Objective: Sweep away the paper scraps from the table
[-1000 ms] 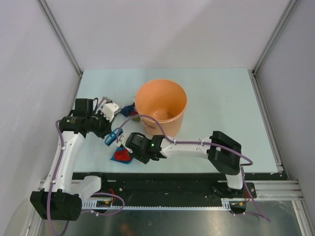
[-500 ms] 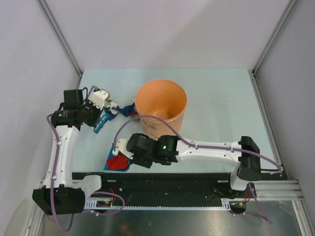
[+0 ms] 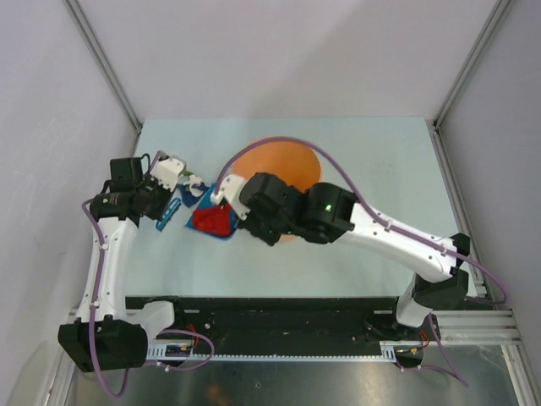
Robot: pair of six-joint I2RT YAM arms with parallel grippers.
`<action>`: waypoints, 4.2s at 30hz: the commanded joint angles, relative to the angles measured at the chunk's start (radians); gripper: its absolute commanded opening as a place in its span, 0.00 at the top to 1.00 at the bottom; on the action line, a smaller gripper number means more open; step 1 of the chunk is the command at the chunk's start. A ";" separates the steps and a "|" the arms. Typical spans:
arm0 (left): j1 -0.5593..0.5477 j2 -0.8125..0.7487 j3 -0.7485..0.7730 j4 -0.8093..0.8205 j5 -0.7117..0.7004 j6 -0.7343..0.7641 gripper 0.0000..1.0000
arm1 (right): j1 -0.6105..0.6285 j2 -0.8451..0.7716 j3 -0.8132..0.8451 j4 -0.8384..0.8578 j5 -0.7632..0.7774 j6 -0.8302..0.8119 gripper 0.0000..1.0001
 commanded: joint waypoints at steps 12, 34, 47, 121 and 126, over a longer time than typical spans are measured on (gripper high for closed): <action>0.006 -0.055 -0.067 0.022 0.029 0.035 1.00 | -0.214 -0.079 -0.103 0.214 0.822 -0.643 1.00; 0.000 -0.033 -0.021 0.024 0.149 0.004 1.00 | -0.170 -0.349 -0.689 1.320 0.822 -1.768 1.00; -0.168 0.503 0.434 0.220 0.431 -0.588 1.00 | -0.154 -0.392 -0.666 1.074 0.877 -1.146 1.00; -0.158 0.484 0.168 0.358 0.324 -0.042 1.00 | 0.016 -0.067 -0.698 0.526 -0.057 0.265 1.00; -0.198 0.509 0.102 0.360 0.301 -0.008 1.00 | -0.013 0.082 -0.689 0.547 0.077 0.328 1.00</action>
